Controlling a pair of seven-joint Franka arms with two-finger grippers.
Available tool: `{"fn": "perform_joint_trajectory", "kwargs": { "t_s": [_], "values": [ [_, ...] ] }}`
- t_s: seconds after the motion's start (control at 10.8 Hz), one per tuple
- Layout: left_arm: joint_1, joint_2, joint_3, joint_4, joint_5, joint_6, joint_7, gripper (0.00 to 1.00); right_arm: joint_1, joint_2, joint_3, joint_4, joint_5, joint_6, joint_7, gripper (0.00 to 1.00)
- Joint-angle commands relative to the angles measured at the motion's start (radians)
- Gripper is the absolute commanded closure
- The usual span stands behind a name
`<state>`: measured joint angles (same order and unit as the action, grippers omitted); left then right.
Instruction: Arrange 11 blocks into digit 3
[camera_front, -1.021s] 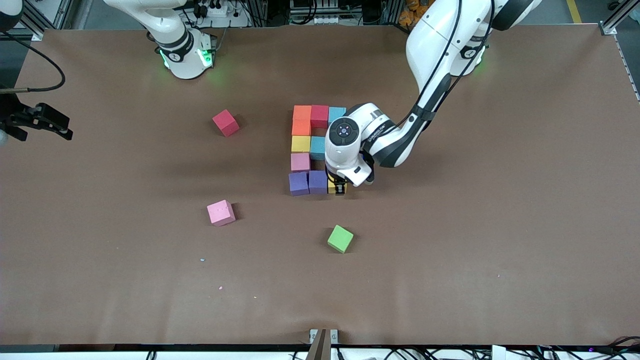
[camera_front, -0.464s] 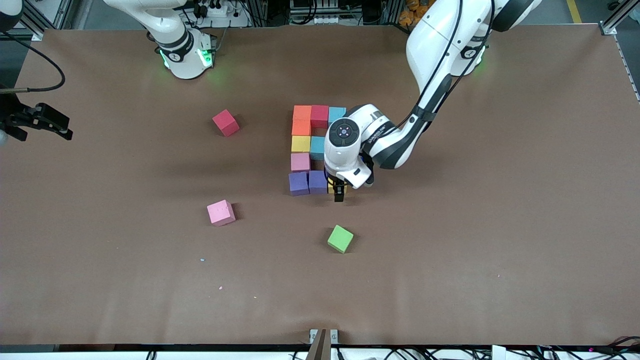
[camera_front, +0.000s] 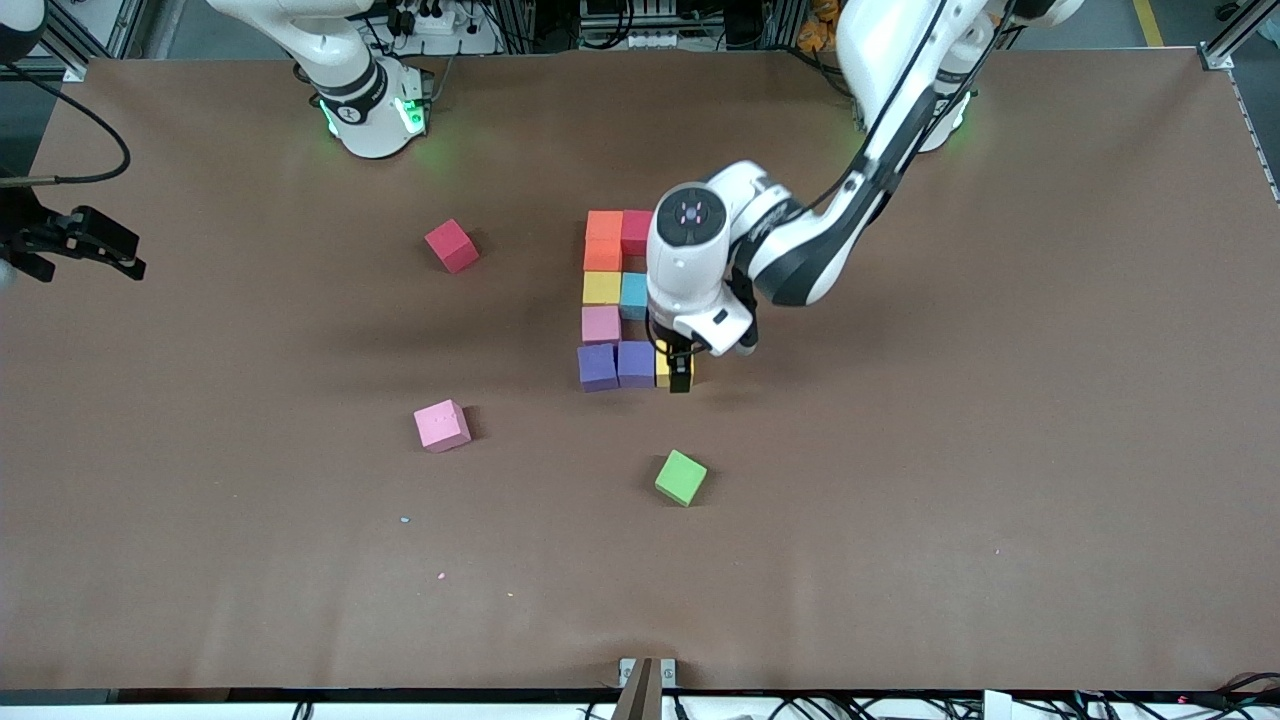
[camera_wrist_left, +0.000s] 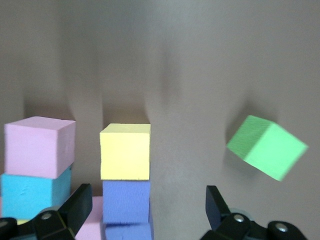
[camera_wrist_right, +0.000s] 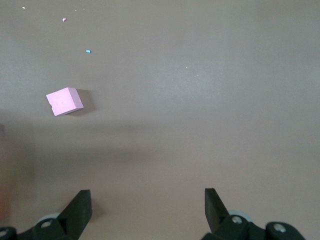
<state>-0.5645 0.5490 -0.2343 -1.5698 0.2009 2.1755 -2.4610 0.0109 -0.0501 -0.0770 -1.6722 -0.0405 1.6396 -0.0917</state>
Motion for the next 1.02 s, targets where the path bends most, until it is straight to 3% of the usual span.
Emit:
{"fn": "perform_joint_trajectory", "kwargs": {
  "t_s": [0.0,0.37,0.93],
  "values": [
    [0.014,-0.110,0.000,-0.029,0.003,-0.115,0.131,0.00,-0.012,-0.022,0.009,-0.021,-0.015,0.002,0.000,0.00],
    [0.064,-0.222,0.007,-0.023,0.008,-0.160,0.510,0.00,-0.012,-0.022,0.009,-0.021,-0.015,0.002,0.001,0.00],
    [0.167,-0.219,0.004,-0.001,0.011,-0.184,1.025,0.00,-0.014,-0.008,0.009,0.048,-0.013,-0.043,0.001,0.00]
  ]
}}
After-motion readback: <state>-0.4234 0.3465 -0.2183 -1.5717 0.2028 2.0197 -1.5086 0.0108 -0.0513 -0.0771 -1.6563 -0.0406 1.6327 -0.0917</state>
